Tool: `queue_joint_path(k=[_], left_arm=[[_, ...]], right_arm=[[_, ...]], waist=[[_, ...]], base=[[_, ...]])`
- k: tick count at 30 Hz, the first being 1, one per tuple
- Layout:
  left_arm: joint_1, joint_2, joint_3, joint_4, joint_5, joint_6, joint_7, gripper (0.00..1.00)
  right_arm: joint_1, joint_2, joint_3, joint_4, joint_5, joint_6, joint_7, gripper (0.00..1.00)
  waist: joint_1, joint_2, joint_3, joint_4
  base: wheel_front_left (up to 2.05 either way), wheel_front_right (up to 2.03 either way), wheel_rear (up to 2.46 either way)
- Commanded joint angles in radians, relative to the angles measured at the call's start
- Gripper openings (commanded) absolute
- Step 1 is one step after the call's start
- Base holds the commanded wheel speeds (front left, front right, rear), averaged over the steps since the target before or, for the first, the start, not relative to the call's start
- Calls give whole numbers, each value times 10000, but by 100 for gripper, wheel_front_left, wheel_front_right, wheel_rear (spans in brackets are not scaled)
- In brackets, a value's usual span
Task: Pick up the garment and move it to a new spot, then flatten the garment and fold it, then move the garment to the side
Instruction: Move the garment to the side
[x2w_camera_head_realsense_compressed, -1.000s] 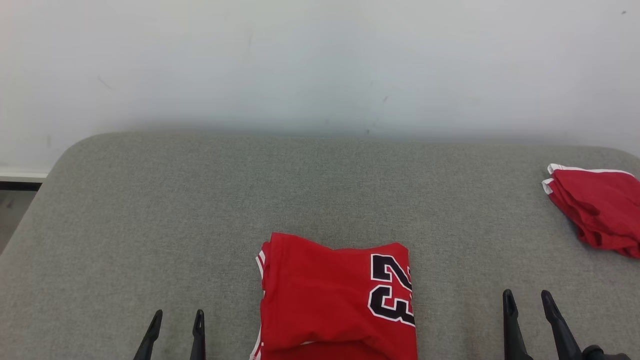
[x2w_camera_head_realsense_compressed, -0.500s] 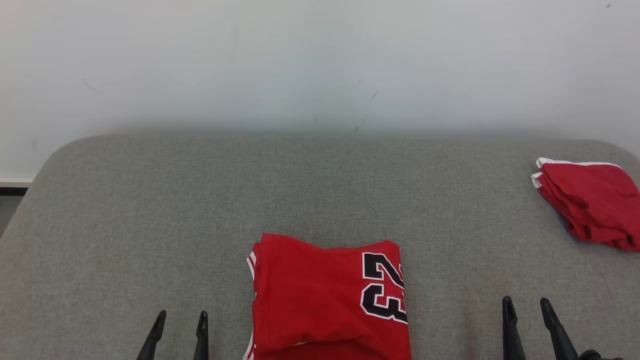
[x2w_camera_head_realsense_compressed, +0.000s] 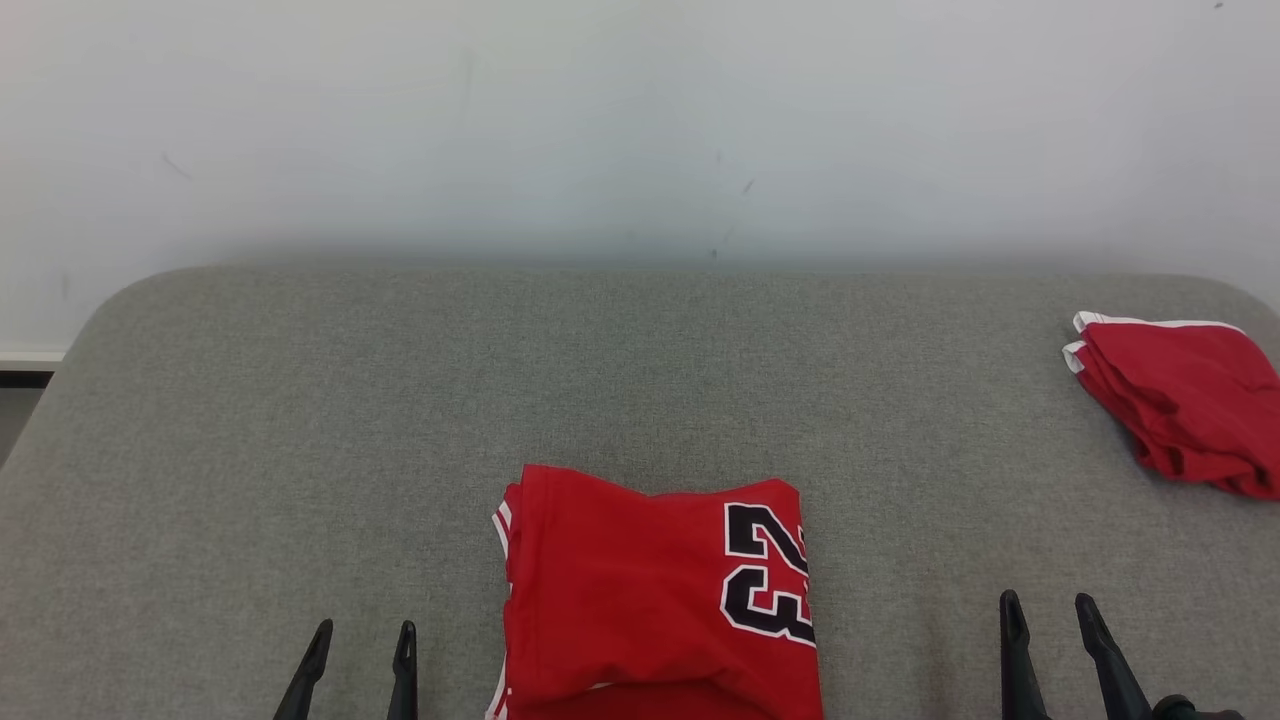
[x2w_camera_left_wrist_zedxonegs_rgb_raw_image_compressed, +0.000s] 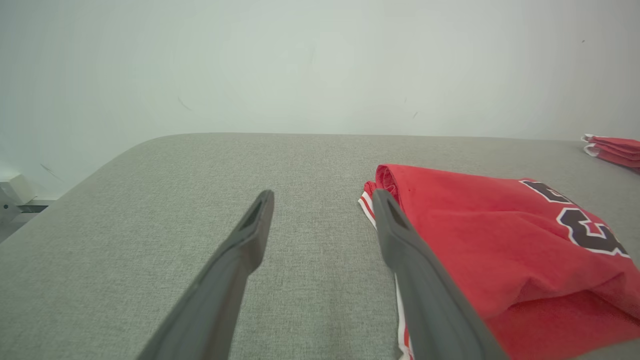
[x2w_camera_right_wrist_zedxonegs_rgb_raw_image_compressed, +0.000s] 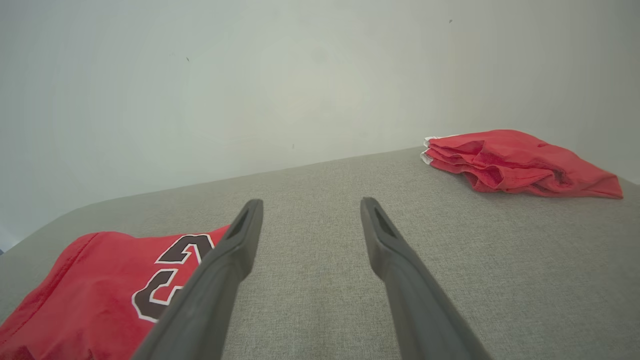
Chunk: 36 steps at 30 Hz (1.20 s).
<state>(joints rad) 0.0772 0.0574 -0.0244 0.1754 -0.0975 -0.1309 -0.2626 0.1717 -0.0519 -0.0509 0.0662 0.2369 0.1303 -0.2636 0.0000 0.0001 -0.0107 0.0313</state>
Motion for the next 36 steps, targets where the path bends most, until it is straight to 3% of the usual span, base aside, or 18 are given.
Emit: queue_joint_path(k=[1,25,31,36], left_arm=[[-51,38,25,-28,61,7,-30,100],[-75,29,89,5,64,7,-30,100],[-179,24,3,91,18,7,-30,100],[-184,19,-92,182,2,7,-31,100]], right_arm=[[-25,25,7,14,-11,1,-2,100],[-380,24,399,421,61,1,-4,100],[-1452,-81,1368,1840,295,1,-1,100],[-2930,-75,2220,4119,540,1,4,100]], waist=[[0,-1,12,-1],[0,-1,46,5],[0,-1,47,127],[0,-1,69,341]], base=[[0,0,0],[0,0,0],[0,0,0],[0,0,0]])
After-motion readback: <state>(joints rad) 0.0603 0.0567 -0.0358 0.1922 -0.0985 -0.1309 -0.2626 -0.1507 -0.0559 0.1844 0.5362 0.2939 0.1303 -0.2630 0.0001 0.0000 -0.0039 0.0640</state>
